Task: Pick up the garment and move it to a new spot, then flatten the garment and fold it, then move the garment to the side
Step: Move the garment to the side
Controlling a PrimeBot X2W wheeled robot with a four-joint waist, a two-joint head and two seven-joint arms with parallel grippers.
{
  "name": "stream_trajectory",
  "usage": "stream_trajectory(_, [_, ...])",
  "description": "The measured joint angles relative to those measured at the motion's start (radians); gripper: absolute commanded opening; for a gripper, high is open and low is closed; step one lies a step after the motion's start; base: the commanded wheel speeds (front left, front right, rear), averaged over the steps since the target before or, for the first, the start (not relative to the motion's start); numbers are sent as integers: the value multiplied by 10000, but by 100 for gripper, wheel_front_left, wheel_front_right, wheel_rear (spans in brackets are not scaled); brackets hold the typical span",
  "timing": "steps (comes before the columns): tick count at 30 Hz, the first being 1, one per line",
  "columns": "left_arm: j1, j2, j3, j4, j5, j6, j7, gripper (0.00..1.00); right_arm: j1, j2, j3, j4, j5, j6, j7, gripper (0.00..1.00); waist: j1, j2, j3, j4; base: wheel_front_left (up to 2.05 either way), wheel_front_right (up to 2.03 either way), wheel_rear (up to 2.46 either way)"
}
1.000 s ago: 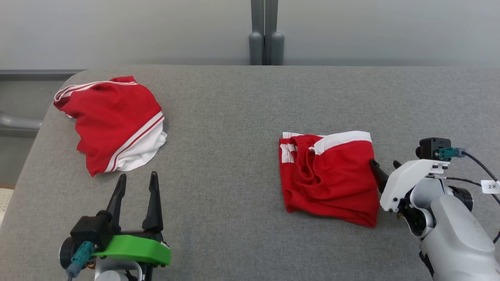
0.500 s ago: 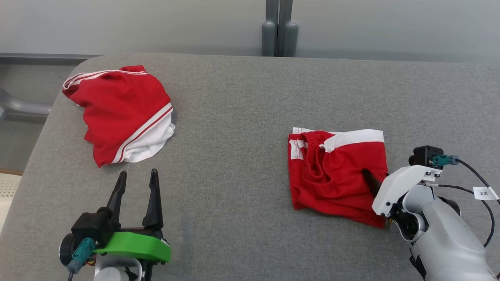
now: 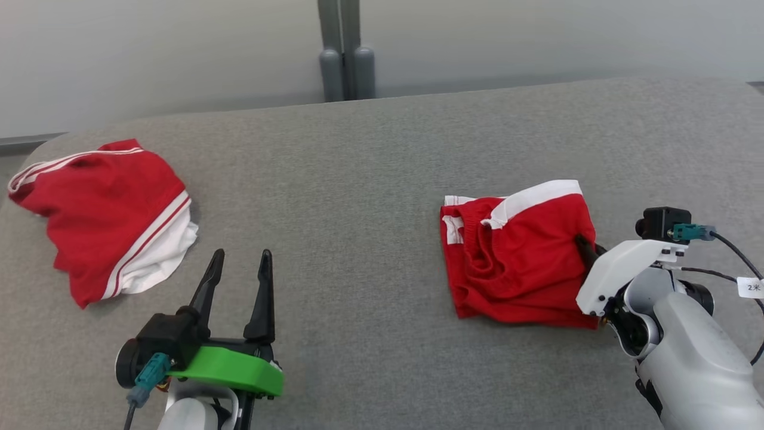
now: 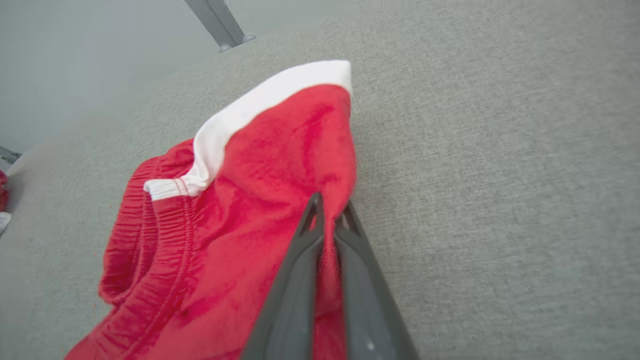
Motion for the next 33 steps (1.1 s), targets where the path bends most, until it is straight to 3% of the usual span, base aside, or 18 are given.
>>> stream_trajectory(11, [-599, -4, -1039, 134, 201, -73, 0, 100, 80, -213, 121, -186, 460, 0, -382, 0, 0, 0, 3, -1914, 0, 0, 0])
stream_trajectory(20, [-930, -13, -1285, 265, 201, -82, 0, 100, 71, -242, 251, -267, 660, 0, -627, 0, 0, 0, 213, -3139, 0, 0, 0])
stream_trajectory(27, [-1086, 36, -1269, 272, 236, -84, 0, 100, -27, -276, 349, -334, 825, 0, -955, 0, 0, 0, 668, -3396, 0, 0, 0])
stream_trajectory(33, [-1330, 318, -1200, 213, 341, -84, 17, 100, -761, -757, 821, -619, 895, 0, -1072, 0, 0, 0, 1187, -3282, 0, 0, 0])
